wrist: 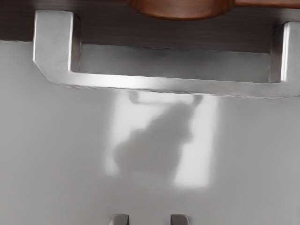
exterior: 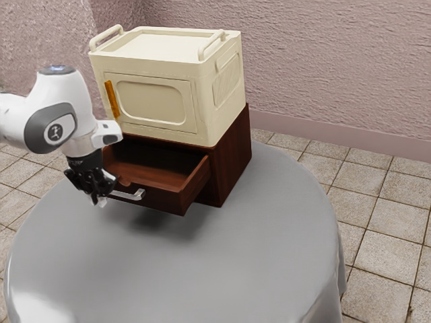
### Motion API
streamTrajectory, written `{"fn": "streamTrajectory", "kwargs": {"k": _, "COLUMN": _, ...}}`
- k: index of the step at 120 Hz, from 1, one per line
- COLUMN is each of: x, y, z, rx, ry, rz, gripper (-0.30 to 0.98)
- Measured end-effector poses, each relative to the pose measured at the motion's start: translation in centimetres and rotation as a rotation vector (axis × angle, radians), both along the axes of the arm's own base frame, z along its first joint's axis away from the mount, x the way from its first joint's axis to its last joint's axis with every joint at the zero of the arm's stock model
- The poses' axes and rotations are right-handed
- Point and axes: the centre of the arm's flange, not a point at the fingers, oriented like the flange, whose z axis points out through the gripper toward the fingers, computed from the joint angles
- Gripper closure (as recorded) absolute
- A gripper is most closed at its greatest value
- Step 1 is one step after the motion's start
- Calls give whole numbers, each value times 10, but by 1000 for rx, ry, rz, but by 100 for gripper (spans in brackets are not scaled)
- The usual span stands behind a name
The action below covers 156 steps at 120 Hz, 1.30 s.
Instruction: Push the drawer handle with one arm to close the drawer
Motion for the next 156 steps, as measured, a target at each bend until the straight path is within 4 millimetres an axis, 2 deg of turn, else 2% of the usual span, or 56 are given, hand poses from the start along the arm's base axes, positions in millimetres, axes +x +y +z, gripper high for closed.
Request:
{"fn": "streamTrajectory", "kwargs": {"k": 29, "x": 10, "y": -1, "z": -18, "rx": 5, "ry": -72, "rz": 2, "gripper": 76}}
{"fn": "streamTrajectory", "kwargs": {"k": 82, "x": 32, "y": 1, "z": -50, "rx": 0, "ry": -101, "rz": 22, "gripper": 78}}
{"fn": "streamTrajectory", "kwargs": {"k": 106, "x": 48, "y": 1, "z": -51, "rx": 11, "ry": -119, "rz": 16, "gripper": 78}}
{"fn": "streamTrajectory", "kwargs": {"k": 156, "x": 98, "y": 5, "z": -40, "rx": 35, "ry": -166, "rz": -5, "gripper": 79}}
